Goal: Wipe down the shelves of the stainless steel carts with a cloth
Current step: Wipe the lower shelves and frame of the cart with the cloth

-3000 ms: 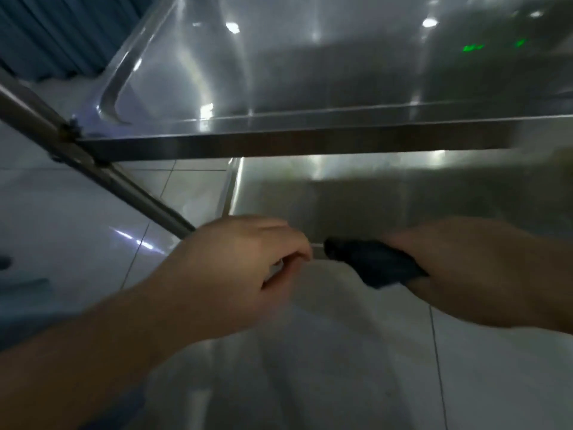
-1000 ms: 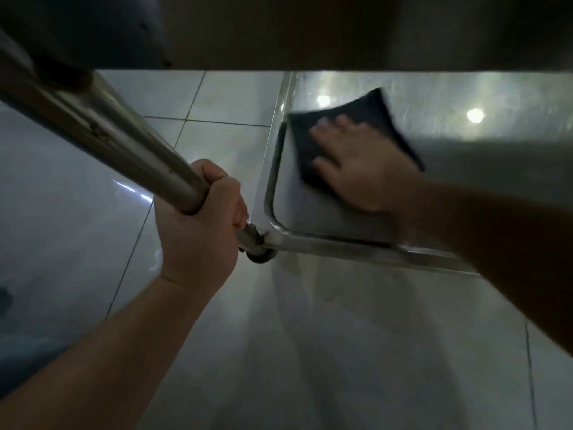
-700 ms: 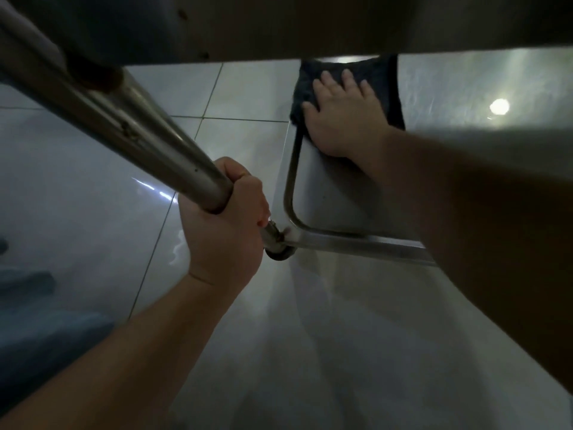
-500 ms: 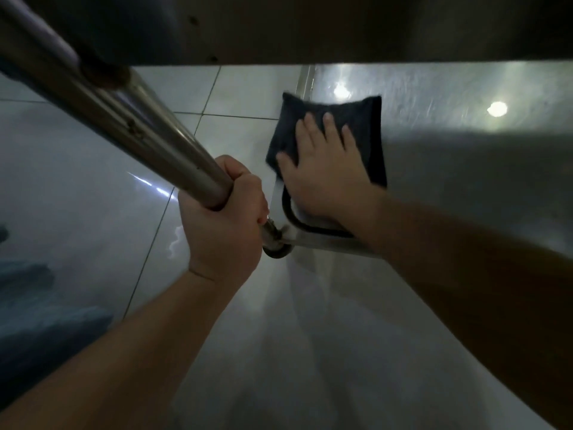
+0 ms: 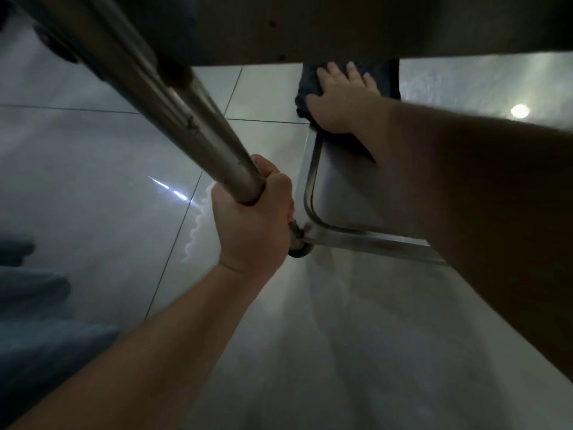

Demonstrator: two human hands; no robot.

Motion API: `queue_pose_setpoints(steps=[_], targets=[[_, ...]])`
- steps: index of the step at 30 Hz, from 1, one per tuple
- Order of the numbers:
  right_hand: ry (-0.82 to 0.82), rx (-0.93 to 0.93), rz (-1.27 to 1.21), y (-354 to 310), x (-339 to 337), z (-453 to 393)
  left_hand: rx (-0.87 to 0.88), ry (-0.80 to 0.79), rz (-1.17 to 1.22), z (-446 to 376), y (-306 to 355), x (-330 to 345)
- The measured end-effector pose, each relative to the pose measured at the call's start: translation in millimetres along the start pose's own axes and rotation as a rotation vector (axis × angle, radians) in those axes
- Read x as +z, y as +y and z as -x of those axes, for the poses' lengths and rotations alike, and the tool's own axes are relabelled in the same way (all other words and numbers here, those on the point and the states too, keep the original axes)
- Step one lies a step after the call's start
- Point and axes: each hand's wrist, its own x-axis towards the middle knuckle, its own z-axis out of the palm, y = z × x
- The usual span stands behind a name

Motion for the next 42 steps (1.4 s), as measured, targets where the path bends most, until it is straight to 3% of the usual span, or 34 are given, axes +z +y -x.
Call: queue_pose_setpoints(steps=[6,14,24,32,35,38,40,42], targets=[[0.052,-0.215,0.044,-22.0,36.7,77.7,0.046,-0.014,-0.042,1.6,-0.5,-1.9],[0.021,-0.286,0.049,-26.5,70.0,175.3,0.034,-0.038,-0.081,3.4,3.4,-3.5],[0.011,-0.366,0.082,48.4,56.1,236.5,-0.034,0.176,-0.251,11.9,10.8,4.0],[0.001,-0.405,0.217,134.5,41.5,272.6,-0.299,0.294,-0.391,37.6,9.5,4.8],[0.004,-0.380,0.222,152.5,39.5,284.0,-0.535,0.294,-0.558,72.6,-6.9,3.6],[0.005,-0.358,0.212,174.0,35.3,294.1,-0.828,0.147,-0.610,105.5,-21.3,9.3],[0.012,-0.351,0.214,191.1,30.9,301.5,-0.812,-0.037,-0.577,114.5,-20.6,28.7],[0.018,-0.339,0.215,210.0,25.9,310.1,-0.672,-0.202,-0.656,112.6,-13.9,56.8]])
